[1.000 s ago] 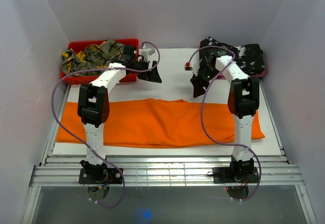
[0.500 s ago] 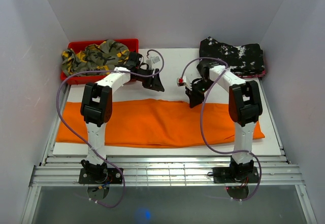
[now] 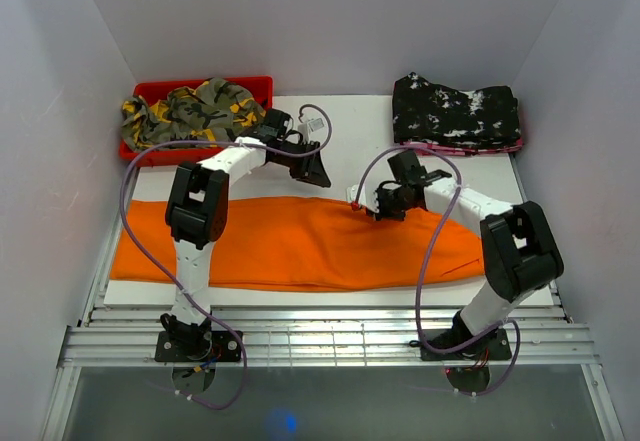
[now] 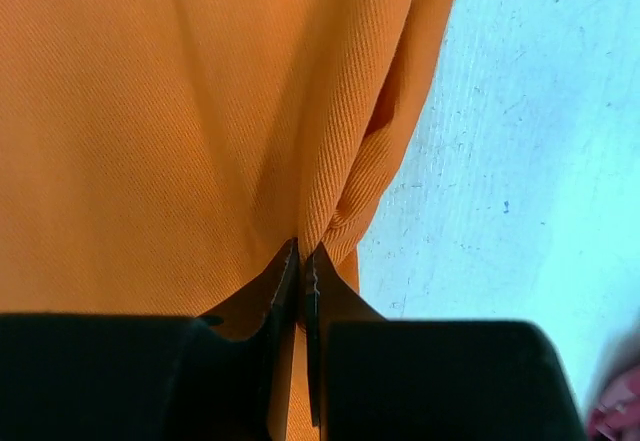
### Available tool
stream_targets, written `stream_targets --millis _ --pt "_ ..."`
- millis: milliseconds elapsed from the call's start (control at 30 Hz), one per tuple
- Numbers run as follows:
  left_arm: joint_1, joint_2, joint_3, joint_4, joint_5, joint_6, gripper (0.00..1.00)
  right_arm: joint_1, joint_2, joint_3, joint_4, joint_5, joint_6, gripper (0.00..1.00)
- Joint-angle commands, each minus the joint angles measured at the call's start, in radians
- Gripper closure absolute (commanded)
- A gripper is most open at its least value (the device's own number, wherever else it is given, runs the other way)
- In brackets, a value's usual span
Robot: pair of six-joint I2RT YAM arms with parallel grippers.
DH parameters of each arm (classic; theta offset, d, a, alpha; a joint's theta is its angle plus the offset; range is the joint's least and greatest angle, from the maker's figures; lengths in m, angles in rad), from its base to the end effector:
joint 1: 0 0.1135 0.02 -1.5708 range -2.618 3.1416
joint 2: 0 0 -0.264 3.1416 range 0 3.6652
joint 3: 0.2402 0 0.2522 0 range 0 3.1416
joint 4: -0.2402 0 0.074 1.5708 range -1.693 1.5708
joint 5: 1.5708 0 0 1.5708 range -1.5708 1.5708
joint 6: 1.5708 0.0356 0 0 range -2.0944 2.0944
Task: Fold and stack the trousers
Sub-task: Fold the trousers
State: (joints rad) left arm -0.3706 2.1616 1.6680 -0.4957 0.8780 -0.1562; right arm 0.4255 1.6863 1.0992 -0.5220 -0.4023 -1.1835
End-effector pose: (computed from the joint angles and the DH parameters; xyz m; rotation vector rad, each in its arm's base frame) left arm 0.4229 -0.1937 0.1887 0.6165 2.4471 -1.3277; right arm 0.2995 0.1510 0.1944 -1.9274 1.6851 0.2620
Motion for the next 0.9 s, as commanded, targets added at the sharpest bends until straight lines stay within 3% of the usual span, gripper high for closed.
stream_targets --millis 0,67,233,433,733,867 --pt "0.002 -0.085 -0.016 0.008 0.045 0.003 0.59 0.048 -0.121 -0.171 0.326 0.135 -0.076 0.92" --pt "-0.004 -0.086 -0.010 0.005 0.052 0.001 0.50 0.087 -0.187 -0.302 0.431 0.187 -0.106 0.92" --pt "-0.031 -0.094 -0.002 -0.010 0.075 0.010 0.45 0.159 -0.283 -0.534 0.774 0.264 -0.218 0.92" --pt "-0.085 -0.129 -0.042 -0.023 0.049 0.047 0.46 0.209 -0.289 -0.656 0.971 0.371 -0.235 0.92" --pt "-0.120 -0.193 -0.151 -0.030 -0.022 0.075 0.53 0.226 -0.260 -0.723 1.094 0.448 -0.222 0.92" --pt "-0.120 -0.195 -0.156 -0.021 -0.048 0.069 0.36 0.234 -0.277 -0.807 1.218 0.444 -0.269 0.92"
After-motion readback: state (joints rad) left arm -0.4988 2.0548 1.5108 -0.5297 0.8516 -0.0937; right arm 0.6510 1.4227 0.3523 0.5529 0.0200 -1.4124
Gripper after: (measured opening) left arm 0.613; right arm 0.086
